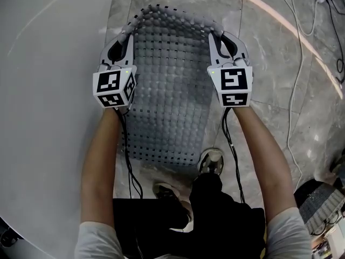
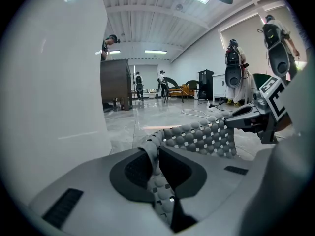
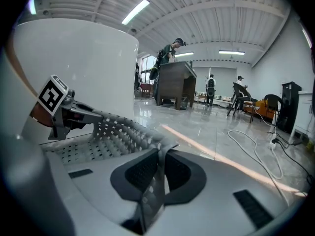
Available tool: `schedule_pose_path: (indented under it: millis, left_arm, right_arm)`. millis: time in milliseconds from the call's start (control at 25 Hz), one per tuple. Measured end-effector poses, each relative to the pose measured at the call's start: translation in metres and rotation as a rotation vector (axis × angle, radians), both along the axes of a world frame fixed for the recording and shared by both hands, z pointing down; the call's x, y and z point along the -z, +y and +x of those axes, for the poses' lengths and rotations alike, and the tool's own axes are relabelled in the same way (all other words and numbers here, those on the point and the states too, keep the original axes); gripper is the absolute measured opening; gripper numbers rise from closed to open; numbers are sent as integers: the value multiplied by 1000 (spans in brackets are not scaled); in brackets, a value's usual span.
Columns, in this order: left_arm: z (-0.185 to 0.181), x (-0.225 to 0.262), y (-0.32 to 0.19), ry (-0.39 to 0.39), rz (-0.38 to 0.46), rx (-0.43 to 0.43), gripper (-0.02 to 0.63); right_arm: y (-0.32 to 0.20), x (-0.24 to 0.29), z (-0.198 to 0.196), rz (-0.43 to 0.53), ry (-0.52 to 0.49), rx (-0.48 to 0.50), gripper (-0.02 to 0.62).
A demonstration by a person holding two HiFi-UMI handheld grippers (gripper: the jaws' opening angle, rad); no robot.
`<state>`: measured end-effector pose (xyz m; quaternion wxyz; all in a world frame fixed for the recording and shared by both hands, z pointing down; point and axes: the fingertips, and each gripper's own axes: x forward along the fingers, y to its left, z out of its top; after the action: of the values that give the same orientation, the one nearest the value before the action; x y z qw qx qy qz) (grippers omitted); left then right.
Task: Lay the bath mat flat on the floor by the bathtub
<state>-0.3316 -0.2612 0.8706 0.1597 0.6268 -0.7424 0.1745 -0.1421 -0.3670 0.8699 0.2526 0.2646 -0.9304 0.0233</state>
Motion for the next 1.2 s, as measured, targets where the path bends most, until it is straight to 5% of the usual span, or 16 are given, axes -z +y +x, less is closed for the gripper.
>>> schedule_pose_path:
  millis: [720,880,1000,1200]
  left_arm:
    - [-4,-32,-8,-24,-96,2,26]
    - [-8,-29,-10,62,-66,23,34]
    - [-13,-22,-9,208,25,62,115]
    - [-17,-27,-3,137,-31,43,184]
  right_arm:
    - [-14,-35,-4,-33,32,-26,26]
    - [-19,-39,-3,-53,32,-36,37]
    - [-21,-41,-1,-56,34,-44,56]
    - [-25,-44,5,-88,29,-61,111]
